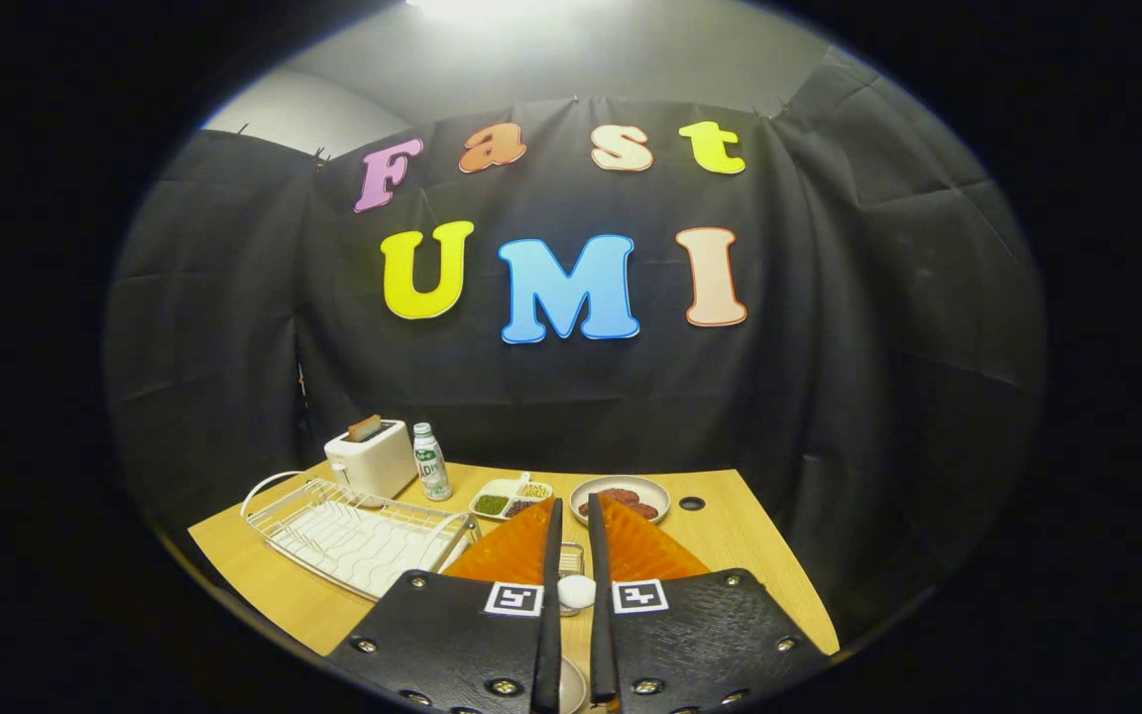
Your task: Take the plate from the dish rack, then take the spoon from the basket and place it into the plate.
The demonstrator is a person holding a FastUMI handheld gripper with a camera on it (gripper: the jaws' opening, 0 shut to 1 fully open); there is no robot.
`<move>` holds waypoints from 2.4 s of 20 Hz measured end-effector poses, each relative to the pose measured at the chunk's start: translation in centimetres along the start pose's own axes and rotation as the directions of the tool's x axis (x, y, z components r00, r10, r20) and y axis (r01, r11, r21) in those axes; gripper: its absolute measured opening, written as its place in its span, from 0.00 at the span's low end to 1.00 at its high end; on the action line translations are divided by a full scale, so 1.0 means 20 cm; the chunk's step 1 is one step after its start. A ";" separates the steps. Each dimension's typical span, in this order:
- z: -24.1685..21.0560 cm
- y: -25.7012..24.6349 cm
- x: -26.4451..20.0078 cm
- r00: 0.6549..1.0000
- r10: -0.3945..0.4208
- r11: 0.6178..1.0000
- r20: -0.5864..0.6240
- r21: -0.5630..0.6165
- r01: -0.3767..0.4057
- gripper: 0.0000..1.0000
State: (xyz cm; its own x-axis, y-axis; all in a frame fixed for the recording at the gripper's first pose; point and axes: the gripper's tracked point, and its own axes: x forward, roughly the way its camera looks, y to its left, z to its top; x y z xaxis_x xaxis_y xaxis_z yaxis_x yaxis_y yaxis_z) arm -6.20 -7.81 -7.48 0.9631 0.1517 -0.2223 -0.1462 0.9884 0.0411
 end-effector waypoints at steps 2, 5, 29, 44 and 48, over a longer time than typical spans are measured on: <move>-0.05 0.02 -0.03 1.000 0.000 1.000 -0.027 -0.004 0.000 0.11; -0.12 0.04 -0.06 0.998 0.005 1.000 -0.066 0.017 -0.004 0.11; -0.71 0.53 0.04 0.925 0.158 0.981 -0.345 -0.055 -0.188 0.11; -0.76 0.57 0.15 0.909 0.175 0.969 -0.378 -0.100 -0.228 0.30; -0.74 0.44 0.16 0.922 0.126 0.980 -0.366 -0.096 -0.172 0.38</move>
State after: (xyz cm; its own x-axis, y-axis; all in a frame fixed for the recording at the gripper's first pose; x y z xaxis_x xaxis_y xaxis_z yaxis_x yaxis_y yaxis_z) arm -7.80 1.46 -22.23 0.7869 0.2673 -0.5562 -0.3312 0.9434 -0.0151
